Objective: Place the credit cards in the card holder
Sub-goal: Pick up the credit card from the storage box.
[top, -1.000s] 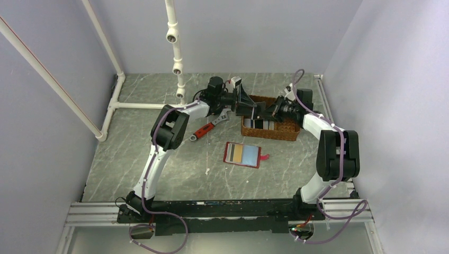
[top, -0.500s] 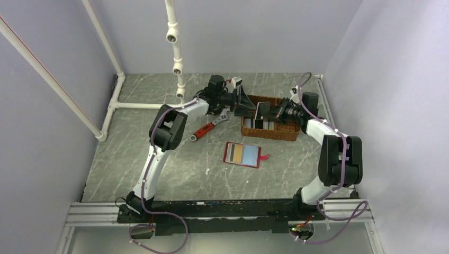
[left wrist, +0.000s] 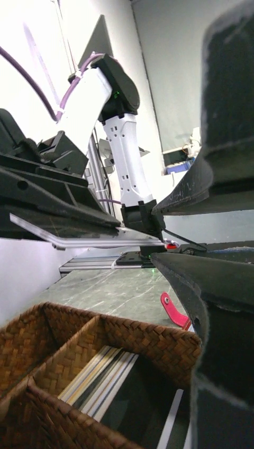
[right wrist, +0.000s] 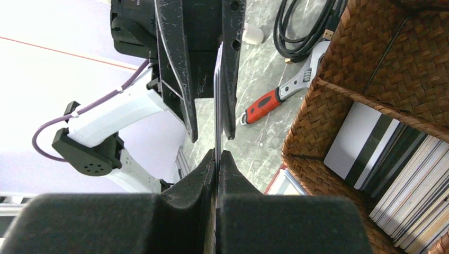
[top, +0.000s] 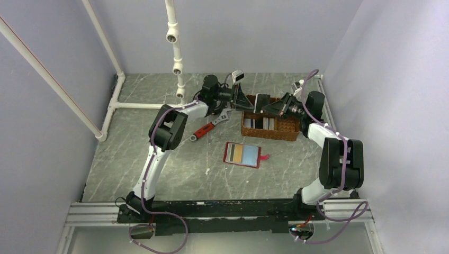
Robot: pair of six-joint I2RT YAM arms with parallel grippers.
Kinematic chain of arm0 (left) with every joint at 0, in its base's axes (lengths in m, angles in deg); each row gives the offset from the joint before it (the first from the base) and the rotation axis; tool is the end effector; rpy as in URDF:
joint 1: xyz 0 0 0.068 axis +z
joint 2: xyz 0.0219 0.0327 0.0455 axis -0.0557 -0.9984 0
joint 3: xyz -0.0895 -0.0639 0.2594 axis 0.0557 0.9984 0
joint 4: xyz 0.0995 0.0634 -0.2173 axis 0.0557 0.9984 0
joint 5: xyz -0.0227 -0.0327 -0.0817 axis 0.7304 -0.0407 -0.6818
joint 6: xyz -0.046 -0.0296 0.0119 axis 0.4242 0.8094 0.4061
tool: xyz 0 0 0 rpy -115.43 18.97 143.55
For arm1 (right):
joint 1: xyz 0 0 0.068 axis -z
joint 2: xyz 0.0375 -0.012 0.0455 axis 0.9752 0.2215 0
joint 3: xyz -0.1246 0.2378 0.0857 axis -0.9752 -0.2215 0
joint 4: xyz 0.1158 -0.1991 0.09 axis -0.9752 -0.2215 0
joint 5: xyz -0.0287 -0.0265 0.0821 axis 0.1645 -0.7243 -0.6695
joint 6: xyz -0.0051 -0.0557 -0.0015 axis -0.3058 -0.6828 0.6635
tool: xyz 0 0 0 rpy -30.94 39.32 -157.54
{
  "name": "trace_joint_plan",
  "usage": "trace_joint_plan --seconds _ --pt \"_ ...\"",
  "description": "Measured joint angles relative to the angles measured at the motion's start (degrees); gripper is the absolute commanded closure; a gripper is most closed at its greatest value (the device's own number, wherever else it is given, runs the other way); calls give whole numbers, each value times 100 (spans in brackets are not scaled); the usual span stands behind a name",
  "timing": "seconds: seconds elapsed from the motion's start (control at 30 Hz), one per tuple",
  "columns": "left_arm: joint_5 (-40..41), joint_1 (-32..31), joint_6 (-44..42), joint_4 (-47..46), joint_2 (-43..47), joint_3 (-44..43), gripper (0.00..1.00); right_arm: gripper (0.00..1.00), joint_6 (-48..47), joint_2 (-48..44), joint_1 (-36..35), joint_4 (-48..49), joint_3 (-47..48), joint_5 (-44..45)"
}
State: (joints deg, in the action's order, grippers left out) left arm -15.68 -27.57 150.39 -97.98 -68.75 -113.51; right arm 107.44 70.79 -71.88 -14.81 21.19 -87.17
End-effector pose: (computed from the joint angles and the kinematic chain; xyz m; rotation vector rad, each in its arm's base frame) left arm 0.4422 -0.3060 0.2152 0.5658 2.0428 -2.2320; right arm 0.3175 0.0042 0.2513 0.1216 1.9696 1.4802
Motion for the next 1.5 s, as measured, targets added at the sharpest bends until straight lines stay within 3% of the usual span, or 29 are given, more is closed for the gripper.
trace_joint_plan --seconds 0.13,0.5,0.6,0.7,1.13,1.3,1.37,1.5 --pt "-114 0 385 -629 0 0 70 100 155 0 0 221 -57 -114" --pt "-155 0 400 -686 0 -7 66 100 380 0 0 566 -92 -214" --pt "-155 -7 450 -699 0 -48 70 100 398 0 -2 601 -92 -251" --pt "-157 -20 560 -732 -2 -138 81 100 439 0 -17 638 -92 -282" --pt "-170 -33 654 -837 -7 -151 84 100 542 0 -48 789 -92 -398" --pt "-166 -46 643 -826 -7 -151 94 100 542 0 -66 793 -92 -415" --pt "-164 -44 640 -807 -7 -151 100 91 535 0 -66 787 -92 -413" --pt "-166 -22 492 -667 -7 -149 100 92 310 -2 -63 529 -79 -339"
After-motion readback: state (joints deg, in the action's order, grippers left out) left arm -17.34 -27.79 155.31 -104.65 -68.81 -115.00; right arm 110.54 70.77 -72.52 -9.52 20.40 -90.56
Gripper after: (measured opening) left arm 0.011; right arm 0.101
